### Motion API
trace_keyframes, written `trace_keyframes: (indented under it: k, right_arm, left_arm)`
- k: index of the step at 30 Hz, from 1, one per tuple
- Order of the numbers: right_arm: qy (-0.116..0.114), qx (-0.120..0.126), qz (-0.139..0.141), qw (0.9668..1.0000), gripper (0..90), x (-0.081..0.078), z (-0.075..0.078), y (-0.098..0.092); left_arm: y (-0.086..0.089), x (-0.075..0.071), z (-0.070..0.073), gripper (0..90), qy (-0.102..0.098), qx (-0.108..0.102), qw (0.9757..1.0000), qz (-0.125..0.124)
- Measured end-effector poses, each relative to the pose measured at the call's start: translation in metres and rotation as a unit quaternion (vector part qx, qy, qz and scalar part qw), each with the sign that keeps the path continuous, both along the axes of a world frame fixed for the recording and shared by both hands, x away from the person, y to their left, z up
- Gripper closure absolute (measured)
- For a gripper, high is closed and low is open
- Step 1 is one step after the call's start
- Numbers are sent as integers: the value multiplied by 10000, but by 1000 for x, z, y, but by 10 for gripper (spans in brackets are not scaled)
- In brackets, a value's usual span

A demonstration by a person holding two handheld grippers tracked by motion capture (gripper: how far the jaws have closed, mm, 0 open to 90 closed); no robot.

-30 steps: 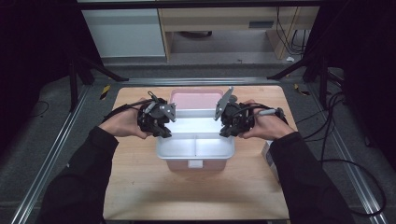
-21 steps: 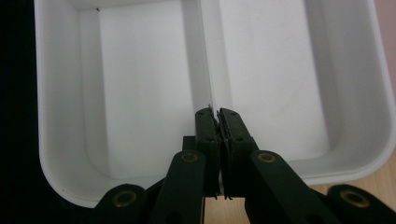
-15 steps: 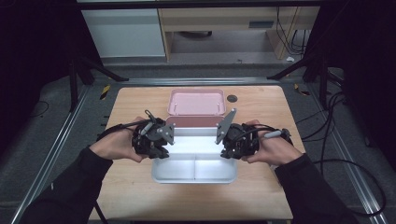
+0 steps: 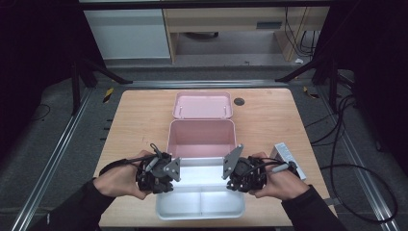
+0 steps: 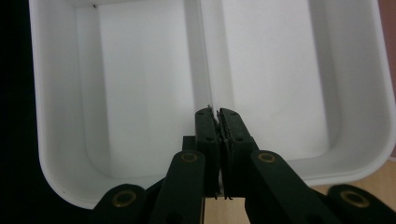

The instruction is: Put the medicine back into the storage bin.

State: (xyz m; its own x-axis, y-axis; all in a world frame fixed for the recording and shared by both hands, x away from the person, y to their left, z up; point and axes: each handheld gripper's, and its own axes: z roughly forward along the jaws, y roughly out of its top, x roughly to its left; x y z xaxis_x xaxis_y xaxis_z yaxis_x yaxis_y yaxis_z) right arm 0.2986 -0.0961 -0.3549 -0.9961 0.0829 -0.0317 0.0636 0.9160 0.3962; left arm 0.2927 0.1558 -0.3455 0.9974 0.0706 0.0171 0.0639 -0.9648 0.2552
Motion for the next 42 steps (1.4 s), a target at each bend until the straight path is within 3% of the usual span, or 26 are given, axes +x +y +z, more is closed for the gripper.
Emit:
trace_keyframes:
  k: [4,10,22,32,39,42]
  right_arm:
    - [88,0,36,10000,872,-8,-15,1]
    - [200,-86,48,9998,876,-13,-39,2]
    - [317,-173,-176,9992,868,1,-96,-3]
    - [352,-349,-250,9985,861,10,-118,2]
    - [240,-469,-258,9983,832,10,-127,5]
    - [219,-421,-306,9984,785,10,-125,4]
  left_arm:
    - [1,-7,-16,887,133,-20,9999,-47]
    - [-1,-6,-44,885,299,-16,9995,-92]
    - [-8,17,-100,879,451,43,9989,-83]
    - [-10,24,-125,876,465,140,9988,-33]
    - [-12,23,-130,871,396,228,9989,-60]
    - [-10,22,-127,856,378,124,9992,6]
